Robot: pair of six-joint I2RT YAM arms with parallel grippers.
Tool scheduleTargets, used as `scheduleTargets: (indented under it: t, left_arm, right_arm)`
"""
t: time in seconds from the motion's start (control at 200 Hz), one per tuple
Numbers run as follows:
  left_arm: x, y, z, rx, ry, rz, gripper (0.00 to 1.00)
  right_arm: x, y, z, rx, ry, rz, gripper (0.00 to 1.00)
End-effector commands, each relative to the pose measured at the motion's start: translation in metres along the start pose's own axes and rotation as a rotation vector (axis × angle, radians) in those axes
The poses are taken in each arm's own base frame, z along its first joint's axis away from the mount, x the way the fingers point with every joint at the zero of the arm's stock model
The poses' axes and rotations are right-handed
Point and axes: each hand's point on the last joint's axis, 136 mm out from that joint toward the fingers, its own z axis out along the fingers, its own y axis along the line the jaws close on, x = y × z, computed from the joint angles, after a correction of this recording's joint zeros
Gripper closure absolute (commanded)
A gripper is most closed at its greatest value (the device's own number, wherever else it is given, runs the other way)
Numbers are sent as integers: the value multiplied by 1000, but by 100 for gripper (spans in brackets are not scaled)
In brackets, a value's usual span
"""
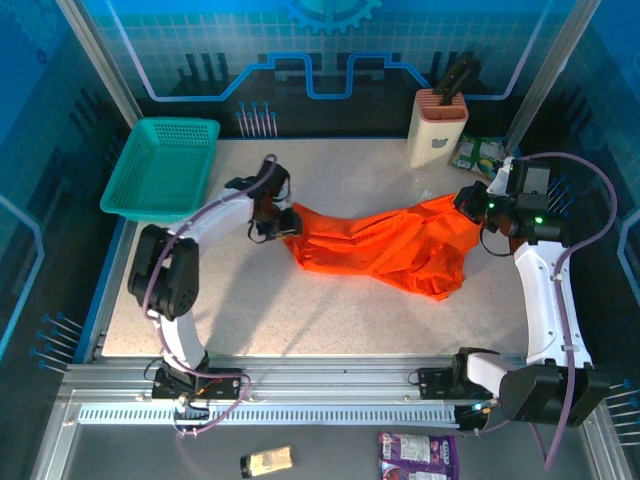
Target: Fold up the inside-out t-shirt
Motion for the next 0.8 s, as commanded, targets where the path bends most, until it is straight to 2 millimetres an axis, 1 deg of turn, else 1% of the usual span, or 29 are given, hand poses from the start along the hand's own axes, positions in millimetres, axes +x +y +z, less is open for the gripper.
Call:
scheduleTargets:
  t: [0.0, 0.035, 0.12, 0.175, 0.245, 0.32, 0.4, 0.44, 0.495, 0.54, 0.61, 0.675, 0.695, 0.76, 0.795]
  left_arm:
    - [-1, 10, 24, -95, 27, -39, 59]
    - [0, 12, 31, -115, 40, -40, 60]
    - [3, 17, 38, -149, 58, -42, 69]
    - [2, 20, 35, -165, 47, -39, 77]
    - [-4, 23, 22, -193, 5, -30, 87]
    - [-16, 23, -3, -205, -69, -13, 94]
    - [-34, 20, -46, -181, -163, -6, 99]
    - [-42, 20, -69, -162, -205, -11, 100]
    - [-49, 21, -101, -135, -255, -16, 100]
    - [-48, 26, -124, -124, -283, -28, 100]
    - [-38, 35, -149, -116, -309, -42, 100]
    - [-19, 44, -160, -113, -310, -51, 100]
    - [-11, 45, -161, -110, -307, -56, 100]
    - [20, 51, -154, -76, -266, -92, 100]
    - [42, 55, -143, -58, -230, -118, 100]
  right_arm:
    - [-1, 2, -7, -11, -4, -13, 100]
    - [-1, 2, -8, -9, -7, -13, 100]
    - [-2, 3, -12, -8, -13, -16, 100]
    - [-3, 4, -14, -8, -17, -17, 100]
    - [-5, 5, -16, -9, -25, -20, 100]
    - [-10, 9, -20, -11, -40, -29, 100]
    - [-22, 15, -28, -12, -64, -50, 100]
    - [-30, 19, -34, -10, -77, -60, 100]
    - [-42, 26, -48, -13, -109, -76, 100]
    - [-49, 31, -59, -15, -132, -86, 100]
    - [-52, 36, -75, -17, -157, -101, 100]
    - [-44, 34, -81, -11, -149, -104, 100]
    - [-39, 32, -81, -9, -139, -102, 100]
    - [-17, 20, -79, 12, -101, -92, 100]
    - [-3, 11, -77, 31, -77, -81, 100]
